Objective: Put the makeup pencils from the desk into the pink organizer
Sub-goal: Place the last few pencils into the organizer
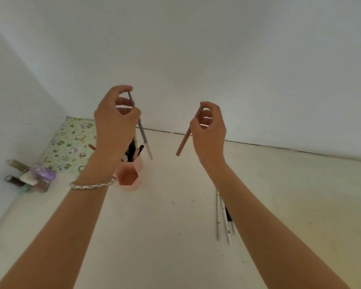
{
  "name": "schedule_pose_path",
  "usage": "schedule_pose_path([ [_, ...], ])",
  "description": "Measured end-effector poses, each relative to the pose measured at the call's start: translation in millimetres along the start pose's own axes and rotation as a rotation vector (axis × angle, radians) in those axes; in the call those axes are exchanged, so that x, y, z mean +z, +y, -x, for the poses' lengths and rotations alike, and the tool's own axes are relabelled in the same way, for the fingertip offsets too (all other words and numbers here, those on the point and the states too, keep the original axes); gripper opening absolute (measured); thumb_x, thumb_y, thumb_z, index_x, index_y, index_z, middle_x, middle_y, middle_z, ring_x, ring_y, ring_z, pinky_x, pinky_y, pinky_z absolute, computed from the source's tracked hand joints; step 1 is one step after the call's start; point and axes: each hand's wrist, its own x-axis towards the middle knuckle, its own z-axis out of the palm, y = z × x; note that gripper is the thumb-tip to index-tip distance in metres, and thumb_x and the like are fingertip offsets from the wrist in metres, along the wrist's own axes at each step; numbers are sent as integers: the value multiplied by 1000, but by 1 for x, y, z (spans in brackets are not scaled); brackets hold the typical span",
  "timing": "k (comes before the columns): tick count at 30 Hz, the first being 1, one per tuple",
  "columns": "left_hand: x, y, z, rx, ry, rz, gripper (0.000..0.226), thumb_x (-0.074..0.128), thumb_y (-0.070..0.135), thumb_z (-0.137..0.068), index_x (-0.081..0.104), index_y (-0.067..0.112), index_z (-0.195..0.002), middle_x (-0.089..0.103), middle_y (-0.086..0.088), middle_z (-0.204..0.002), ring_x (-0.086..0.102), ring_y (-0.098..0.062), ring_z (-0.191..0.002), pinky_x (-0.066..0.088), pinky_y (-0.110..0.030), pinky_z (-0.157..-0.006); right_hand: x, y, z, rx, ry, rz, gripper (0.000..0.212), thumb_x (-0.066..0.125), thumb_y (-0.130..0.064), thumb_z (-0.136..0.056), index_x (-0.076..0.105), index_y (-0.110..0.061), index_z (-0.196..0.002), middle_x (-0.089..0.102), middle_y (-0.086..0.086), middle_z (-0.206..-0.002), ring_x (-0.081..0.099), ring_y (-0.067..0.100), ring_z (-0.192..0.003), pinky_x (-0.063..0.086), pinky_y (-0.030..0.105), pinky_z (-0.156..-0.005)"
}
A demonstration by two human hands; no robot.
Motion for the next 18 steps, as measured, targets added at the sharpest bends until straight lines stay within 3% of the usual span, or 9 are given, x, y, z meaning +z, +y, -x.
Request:
schedule_pose_path([
  [3, -9, -3, -2, 50, 94, 24, 41, 61, 2, -83, 61, 23, -118, 67, 3, -93, 72, -17, -80, 61, -39, -75, 22, -15, 7, -66, -16, -64, 35, 57, 4, -88, 55, -15, -117, 61, 3, -102, 61, 11, -84, 56, 21, -72],
  [7, -34, -9, -13, 220, 318, -42, 38, 60, 2, -84, 57, 16, -119, 64, 1, -99, 68, -9, -85, 57, -20, -72, 33, -20, 14, -137, -20, -90, 35, 57, 5, -88, 54, -13, -118, 61, 4, -102, 62, 15, -86, 55, 19, -75],
  [9, -32, -22, -15, 232, 283, -109, 36, 60, 0, -87, 56, 15, -119, 64, -2, -102, 67, -9, -86, 57, -17, -72, 37, -19, 17, -135, -9, -106, 34, 57, 4, -88, 55, -14, -117, 61, 4, -102, 63, 16, -88, 56, 22, -76],
  [12, -21, -54, -9, 199, 56, -307, 28, 59, 0, -90, 58, 16, -113, 65, -4, -100, 67, -14, -87, 58, -25, -79, 47, -17, 22, -110, -9, -119, 34, 57, 3, -88, 55, -15, -117, 61, 3, -102, 63, 17, -90, 57, 27, -79],
  [15, -20, -76, -6, 153, -148, -643, 12, 60, 17, -91, 70, 15, -96, 71, -2, -97, 65, -21, -92, 51, -31, -84, 57, -16, 25, -135, -45, -110, 34, 57, 4, -88, 55, -14, -117, 61, 2, -100, 62, 15, -89, 57, 25, -79],
  [18, -28, -73, -8, 160, 13, -599, 24, 54, 28, -94, 70, 15, -108, 70, -1, -111, 59, -21, -108, 41, -31, -95, 67, -18, 27, -179, -94, -108, 34, 57, 6, -88, 54, -15, -115, 61, 4, -98, 62, 13, -88, 55, 20, -79],
])
